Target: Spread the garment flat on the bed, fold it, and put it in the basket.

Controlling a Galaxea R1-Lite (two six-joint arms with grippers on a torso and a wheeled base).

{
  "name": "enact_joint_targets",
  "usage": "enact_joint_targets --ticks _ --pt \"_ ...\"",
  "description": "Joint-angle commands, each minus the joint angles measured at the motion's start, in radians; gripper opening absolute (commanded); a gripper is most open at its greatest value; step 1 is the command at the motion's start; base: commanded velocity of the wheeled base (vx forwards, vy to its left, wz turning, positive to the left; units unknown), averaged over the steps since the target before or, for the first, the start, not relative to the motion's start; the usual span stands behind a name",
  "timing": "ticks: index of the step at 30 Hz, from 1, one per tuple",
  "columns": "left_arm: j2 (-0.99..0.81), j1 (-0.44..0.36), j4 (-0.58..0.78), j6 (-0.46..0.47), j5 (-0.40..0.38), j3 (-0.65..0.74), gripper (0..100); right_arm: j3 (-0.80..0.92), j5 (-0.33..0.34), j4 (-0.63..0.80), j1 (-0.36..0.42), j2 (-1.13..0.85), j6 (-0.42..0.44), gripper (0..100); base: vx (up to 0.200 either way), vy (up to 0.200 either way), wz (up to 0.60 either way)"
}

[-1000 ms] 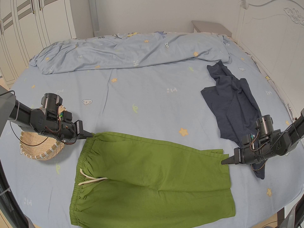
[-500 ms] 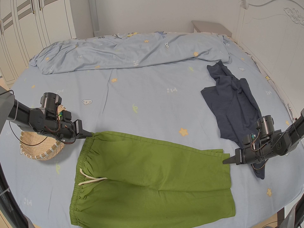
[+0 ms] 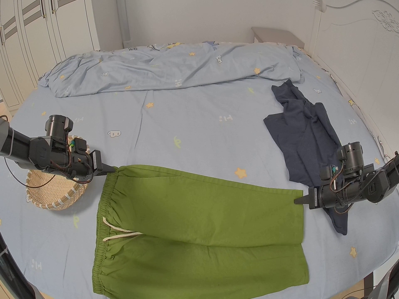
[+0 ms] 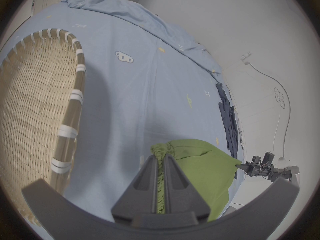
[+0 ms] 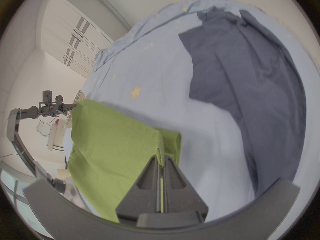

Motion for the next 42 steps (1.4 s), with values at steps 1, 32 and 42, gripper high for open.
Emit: enact_joint_targets --ticks 1,32,42 --pt "-0.04 0.019 -0.001 0.0 0.0 0.002 0 -0.042 -0.067 -0.075 0.052 0.001 0.006 0 0.0 0.0 0.0" --pt "-0.043 0.071 -0.127 0.001 0.008 -0.03 0 -0.717 -0.353 -0.094 0.152 0.376 -0.006 0 0.0 0.0 0.0" --pt "-0.034 0.088 -0.15 0.027 0.013 -0.03 0 -0.937 -0.425 -0.087 0.173 0.483 -0.065 0 0.0 0.0 0.0"
